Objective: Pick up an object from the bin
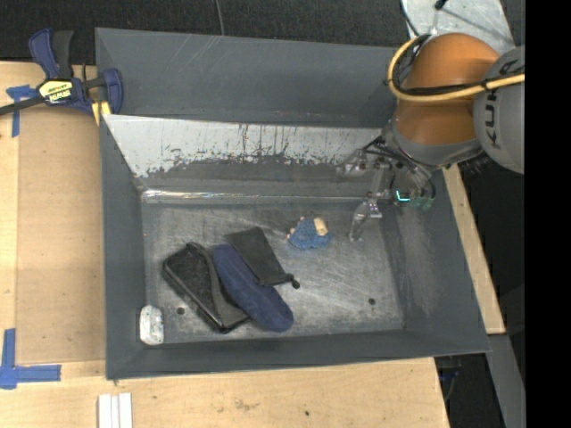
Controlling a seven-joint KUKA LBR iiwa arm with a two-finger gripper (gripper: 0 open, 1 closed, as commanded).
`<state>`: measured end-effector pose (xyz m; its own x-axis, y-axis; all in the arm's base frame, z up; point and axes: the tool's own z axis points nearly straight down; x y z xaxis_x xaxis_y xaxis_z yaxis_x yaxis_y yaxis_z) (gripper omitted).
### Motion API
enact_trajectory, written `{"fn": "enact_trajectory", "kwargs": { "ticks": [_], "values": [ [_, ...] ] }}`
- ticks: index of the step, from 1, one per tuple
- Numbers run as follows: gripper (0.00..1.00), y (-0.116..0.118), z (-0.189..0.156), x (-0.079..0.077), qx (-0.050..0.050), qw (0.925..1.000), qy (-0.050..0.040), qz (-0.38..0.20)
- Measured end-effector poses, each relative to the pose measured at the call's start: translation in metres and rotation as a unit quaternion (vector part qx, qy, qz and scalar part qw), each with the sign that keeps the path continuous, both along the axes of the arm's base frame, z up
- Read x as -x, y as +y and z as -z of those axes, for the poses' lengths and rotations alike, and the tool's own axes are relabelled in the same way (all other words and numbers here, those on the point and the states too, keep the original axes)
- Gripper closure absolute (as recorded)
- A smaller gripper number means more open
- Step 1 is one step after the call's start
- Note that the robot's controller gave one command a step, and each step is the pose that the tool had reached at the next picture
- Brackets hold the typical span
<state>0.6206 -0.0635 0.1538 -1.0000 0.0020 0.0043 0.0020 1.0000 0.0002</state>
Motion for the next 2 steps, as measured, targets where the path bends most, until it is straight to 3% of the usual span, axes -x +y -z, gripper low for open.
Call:
{"fn": "enact_trajectory", "kwargs": {
  "ticks": [1,2],
  "values": [
    [0.00,0.047,0.081,0.023,0.001,0.9994,-0.0070,-0.035],
    [0.00,0.045,0.052,0.026,0.000,0.9896,-0.0061,-0.143]
  ]
}}
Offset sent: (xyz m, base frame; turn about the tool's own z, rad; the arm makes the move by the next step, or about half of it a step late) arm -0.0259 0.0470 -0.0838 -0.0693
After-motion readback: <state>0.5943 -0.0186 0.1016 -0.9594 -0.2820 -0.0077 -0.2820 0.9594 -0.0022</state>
